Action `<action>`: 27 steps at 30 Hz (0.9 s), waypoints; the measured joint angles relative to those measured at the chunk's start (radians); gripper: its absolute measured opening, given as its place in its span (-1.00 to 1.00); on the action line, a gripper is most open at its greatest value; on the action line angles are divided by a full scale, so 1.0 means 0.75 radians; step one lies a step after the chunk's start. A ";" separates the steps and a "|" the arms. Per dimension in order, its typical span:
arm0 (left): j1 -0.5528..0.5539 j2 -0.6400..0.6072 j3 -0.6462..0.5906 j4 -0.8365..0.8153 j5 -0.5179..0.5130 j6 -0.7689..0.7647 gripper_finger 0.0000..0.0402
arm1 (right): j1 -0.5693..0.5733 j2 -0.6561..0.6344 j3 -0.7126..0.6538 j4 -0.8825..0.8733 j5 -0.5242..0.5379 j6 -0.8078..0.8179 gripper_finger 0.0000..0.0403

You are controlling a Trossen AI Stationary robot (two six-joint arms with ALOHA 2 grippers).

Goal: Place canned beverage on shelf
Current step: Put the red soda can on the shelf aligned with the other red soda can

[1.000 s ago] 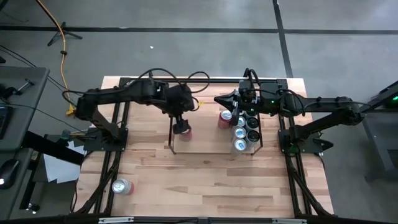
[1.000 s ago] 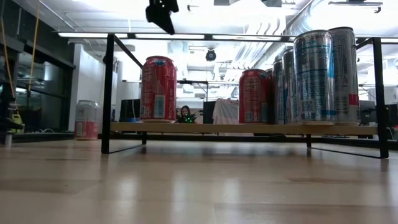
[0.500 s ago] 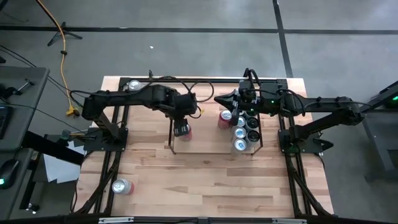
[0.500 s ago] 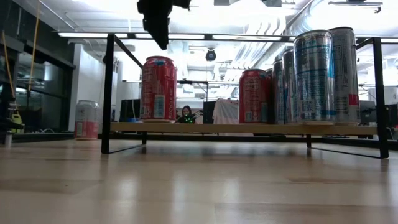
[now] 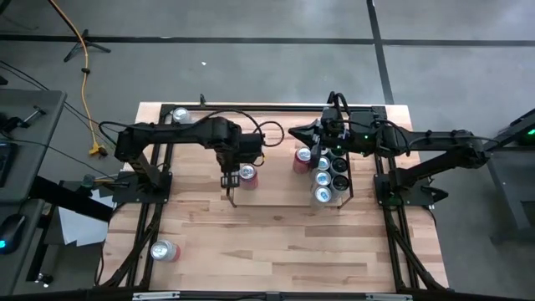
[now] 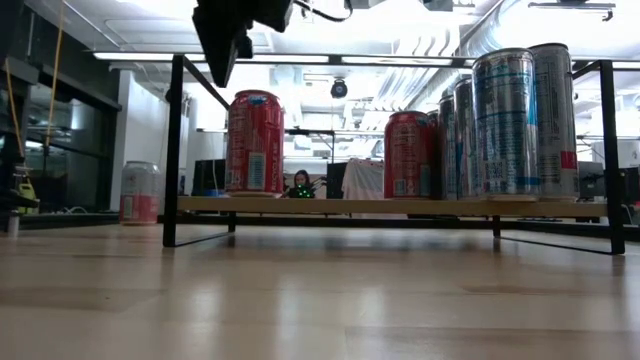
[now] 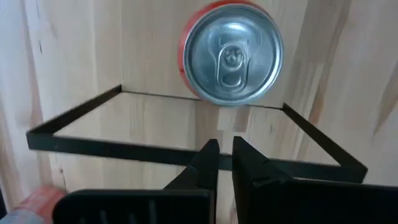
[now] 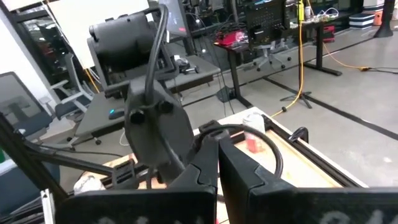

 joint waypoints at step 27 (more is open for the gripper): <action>-0.004 0.168 0.002 0.112 -0.016 0.067 -1.00 | 0.000 0.000 0.000 -0.011 0.000 0.017 -1.00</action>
